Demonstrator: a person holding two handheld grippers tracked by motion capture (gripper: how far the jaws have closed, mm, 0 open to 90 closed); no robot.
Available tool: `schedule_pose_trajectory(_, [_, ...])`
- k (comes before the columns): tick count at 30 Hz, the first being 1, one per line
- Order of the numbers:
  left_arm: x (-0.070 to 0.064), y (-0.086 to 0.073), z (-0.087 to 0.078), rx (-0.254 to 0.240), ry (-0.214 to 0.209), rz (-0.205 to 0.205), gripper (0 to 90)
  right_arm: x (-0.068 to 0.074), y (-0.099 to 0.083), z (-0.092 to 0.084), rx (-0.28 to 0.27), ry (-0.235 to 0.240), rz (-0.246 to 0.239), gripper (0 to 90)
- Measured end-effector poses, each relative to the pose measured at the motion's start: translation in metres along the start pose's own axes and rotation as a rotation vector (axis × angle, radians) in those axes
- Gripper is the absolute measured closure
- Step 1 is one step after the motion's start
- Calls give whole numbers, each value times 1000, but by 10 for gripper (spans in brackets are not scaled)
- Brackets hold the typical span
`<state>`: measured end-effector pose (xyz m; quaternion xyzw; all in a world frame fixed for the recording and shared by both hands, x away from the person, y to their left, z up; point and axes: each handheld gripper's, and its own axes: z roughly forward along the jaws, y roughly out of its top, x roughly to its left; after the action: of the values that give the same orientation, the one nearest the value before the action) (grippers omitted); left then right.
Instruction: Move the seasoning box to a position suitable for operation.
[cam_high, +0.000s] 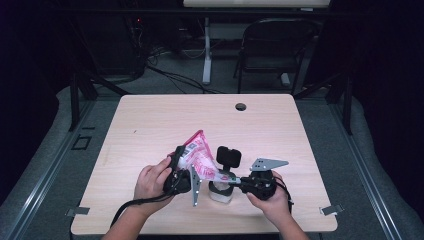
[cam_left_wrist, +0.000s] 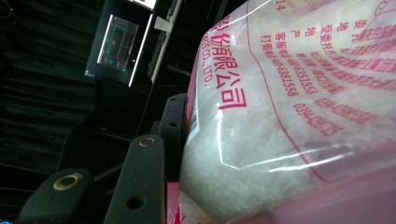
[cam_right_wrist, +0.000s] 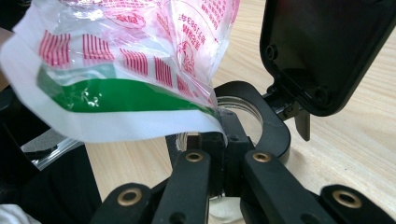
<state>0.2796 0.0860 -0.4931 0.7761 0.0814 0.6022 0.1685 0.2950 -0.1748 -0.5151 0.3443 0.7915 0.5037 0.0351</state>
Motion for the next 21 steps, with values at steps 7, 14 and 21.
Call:
schedule_pose_trajectory(7, [0,1,0,-1,2,0,657,0,0,0,0,-1,1,900])
schedule_pose_trajectory(14, [0,1,0,-1,1,2,657,-1,-1,0,0,-3,2,900])
schedule_pose_trajectory(21, [-1,1,0,-8,3,0,657,-1,-1,0,-1,-3,2,900])
